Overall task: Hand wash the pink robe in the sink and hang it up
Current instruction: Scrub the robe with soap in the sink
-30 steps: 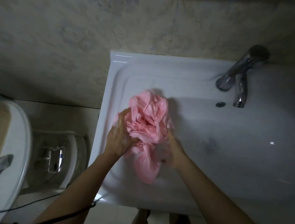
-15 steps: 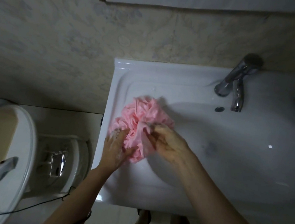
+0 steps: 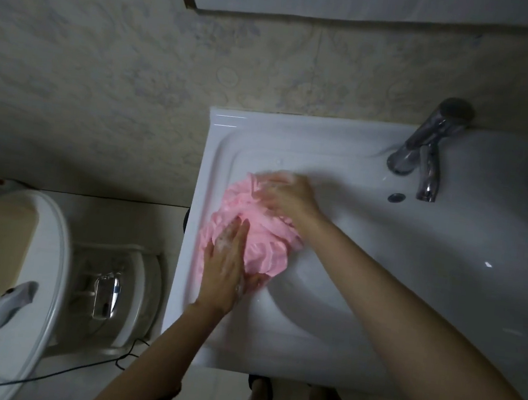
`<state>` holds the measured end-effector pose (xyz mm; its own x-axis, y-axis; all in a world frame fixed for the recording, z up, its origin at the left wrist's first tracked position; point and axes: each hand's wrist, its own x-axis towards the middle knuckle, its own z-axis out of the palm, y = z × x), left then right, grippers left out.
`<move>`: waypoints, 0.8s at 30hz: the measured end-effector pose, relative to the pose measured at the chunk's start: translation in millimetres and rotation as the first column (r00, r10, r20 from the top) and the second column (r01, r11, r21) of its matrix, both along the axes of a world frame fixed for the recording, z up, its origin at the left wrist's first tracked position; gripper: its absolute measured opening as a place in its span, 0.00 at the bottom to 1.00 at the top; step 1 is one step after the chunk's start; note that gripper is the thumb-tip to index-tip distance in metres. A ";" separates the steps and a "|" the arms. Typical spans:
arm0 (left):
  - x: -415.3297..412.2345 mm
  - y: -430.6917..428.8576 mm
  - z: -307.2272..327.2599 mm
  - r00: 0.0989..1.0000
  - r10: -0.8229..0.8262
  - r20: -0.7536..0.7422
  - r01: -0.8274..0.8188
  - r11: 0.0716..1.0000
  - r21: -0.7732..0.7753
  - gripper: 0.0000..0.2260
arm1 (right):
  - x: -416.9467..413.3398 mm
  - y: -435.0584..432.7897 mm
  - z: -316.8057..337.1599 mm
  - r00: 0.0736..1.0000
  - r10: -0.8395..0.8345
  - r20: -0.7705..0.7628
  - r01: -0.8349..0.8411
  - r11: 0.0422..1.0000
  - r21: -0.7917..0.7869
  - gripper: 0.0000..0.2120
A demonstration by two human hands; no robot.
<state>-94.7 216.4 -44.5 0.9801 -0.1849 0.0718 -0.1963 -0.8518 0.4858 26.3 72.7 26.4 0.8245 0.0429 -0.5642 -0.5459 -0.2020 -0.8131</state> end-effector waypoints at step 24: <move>11.1 31.0 -24.6 0.992 -0.088 -0.089 0.089 0.996 0.007 0.33 | 10.2 41.1 -63.8 0.861 0.303 0.409 -0.001 0.804 -0.594 0.20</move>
<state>-83.6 247.4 -69.2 0.9624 -0.2712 -0.0171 -0.2274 -0.8383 0.4955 36.5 113.9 -37.4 0.9968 -0.0040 -0.0794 -0.0561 -0.7436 -0.6662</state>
